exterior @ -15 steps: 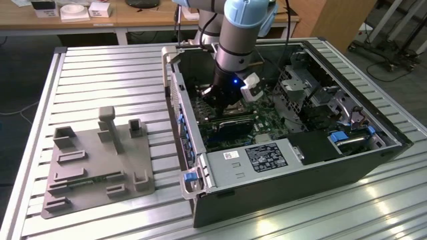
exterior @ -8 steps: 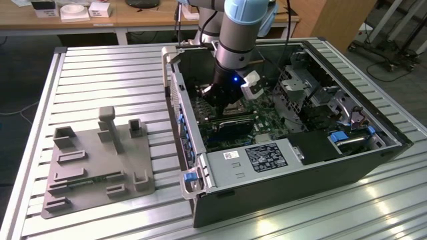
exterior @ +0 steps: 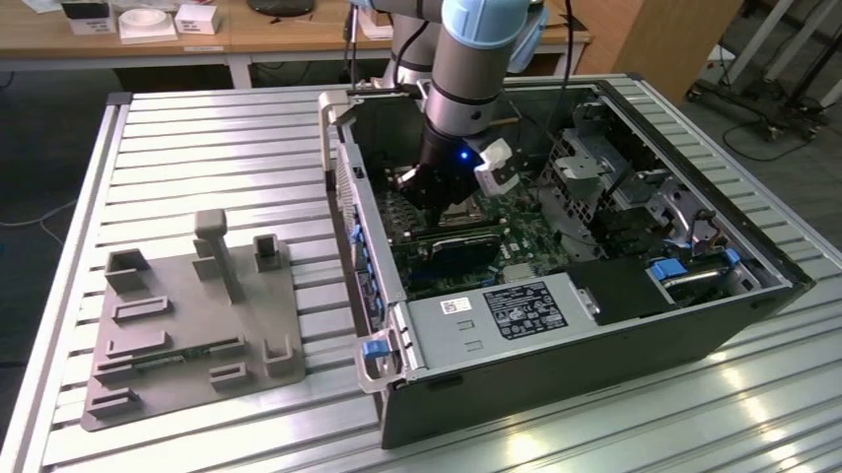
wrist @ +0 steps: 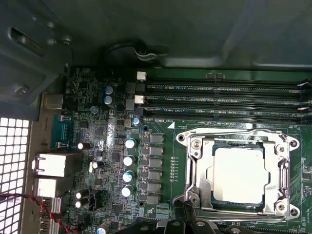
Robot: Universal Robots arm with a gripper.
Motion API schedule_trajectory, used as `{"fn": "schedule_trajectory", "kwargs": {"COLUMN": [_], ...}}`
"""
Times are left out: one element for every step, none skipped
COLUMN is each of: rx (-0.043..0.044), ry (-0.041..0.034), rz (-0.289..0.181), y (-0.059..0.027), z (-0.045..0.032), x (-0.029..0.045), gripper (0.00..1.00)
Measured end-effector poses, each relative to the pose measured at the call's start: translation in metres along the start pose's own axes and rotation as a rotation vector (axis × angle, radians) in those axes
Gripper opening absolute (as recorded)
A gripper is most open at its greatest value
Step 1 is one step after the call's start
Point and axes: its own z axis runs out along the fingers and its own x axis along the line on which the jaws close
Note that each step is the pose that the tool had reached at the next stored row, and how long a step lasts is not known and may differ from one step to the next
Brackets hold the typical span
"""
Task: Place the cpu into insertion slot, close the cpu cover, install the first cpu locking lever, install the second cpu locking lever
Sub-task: 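Install the second cpu locking lever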
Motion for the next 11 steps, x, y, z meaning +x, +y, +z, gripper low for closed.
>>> {"fn": "schedule_trajectory", "kwargs": {"rx": [0.0,0.0,-0.0003,-0.0007,-0.0011,-0.0015,-0.0018,-0.002,-0.002,-0.0021,-0.0022], "ry": [0.0,0.0001,0.0002,0.0002,0.0001,0.0001,0.0,0.0001,0.0001,0.0001,0.0001], "rz": [0.0,0.0,-0.001,-0.001,-0.002,-0.002,-0.003,-0.004,-0.004,-0.005,-0.005], "y": [0.0001,0.0001,0.0001,0.0001,0.0002,0.0002,0.0003,0.0003,0.0003,0.0003,0.0003], "z": [0.0002,0.0004,0.0007,0.0011,0.0015,0.0019,0.0022,0.0025,0.0028,0.0031,0.0035], "x": [0.0001,0.0004,0.0008,0.0011,0.0015,0.0019,0.0021,0.0022,0.0024,0.0025,0.0026], "gripper": [0.11,0.11,0.11,0.11,0.11,0.11,0.11,0.11,0.11,0.11,0.11]}}
